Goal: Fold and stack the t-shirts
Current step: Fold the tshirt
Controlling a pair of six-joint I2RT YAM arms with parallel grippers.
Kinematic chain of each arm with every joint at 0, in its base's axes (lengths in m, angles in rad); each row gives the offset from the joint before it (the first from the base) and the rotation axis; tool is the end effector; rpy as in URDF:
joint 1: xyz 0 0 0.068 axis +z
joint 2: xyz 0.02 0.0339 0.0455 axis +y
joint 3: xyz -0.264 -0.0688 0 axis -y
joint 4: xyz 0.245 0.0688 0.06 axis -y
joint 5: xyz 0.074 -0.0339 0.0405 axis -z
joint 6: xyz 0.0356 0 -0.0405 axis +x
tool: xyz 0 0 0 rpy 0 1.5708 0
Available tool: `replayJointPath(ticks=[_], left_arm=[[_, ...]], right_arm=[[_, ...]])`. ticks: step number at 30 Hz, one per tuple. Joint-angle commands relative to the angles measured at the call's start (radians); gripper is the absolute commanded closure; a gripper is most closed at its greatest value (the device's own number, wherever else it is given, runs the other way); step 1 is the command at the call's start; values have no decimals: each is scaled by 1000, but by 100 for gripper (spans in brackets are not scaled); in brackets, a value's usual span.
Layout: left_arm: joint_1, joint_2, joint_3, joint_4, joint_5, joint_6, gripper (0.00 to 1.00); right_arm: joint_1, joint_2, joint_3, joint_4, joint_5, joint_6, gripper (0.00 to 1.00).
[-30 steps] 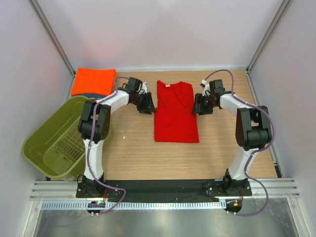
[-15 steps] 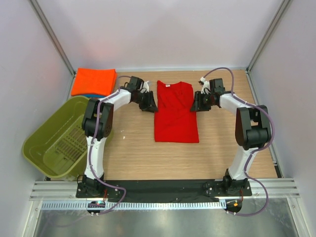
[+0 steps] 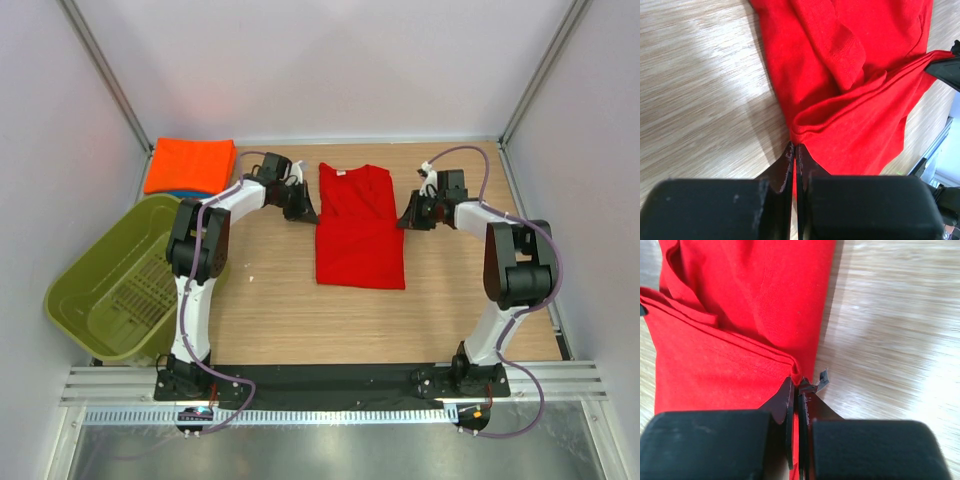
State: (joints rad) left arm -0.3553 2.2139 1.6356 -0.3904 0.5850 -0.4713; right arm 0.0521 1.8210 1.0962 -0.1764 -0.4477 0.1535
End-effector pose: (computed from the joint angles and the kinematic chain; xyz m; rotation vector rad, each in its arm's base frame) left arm 0.4385 -0.1837 0.1556 0.0930 2.6379 -1.0525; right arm 0.3731 0.0349 0.1686 -0.0696 2.4547 0.6418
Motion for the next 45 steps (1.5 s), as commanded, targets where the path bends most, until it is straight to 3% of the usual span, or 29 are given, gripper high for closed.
replayJointPath(ticks=[1,9,14,17,18,19,22,27,34,40,45], left_arm=[[-4,-43,36,51,18,-20,100],[-2,-22,58,62,6,-35,100],[-2,9,84,47,-20,-53,85],[-2,-25,75,-4,-129,-50,80],[-2,-42,67,-46,-170,-46,72],[-2,-60,55,-65,-215,-47,71],[-4,-169,-26,-96,-326,-70,69],[-65,-359,-219,-48,-282,-102,69],[-221,-376,-368,44,-224,-158,69],[-260,-356,-502,127,-240,-213,68],[-263,-449,-572,113,-234,-231,66]], right_arm=[[-17,-63,-12,104,-6,21,99],[-18,-55,-1,141,-22,38,99],[-18,3,56,83,30,67,75],[-20,14,128,-72,148,124,63],[-18,9,151,-209,270,147,59],[-20,-5,171,-277,326,177,56],[-23,-57,182,-428,327,231,55],[-14,-230,73,-488,244,270,60],[5,-276,-117,-420,135,276,61],[9,-288,-251,-360,133,290,58],[23,-368,-318,-360,120,299,52]])
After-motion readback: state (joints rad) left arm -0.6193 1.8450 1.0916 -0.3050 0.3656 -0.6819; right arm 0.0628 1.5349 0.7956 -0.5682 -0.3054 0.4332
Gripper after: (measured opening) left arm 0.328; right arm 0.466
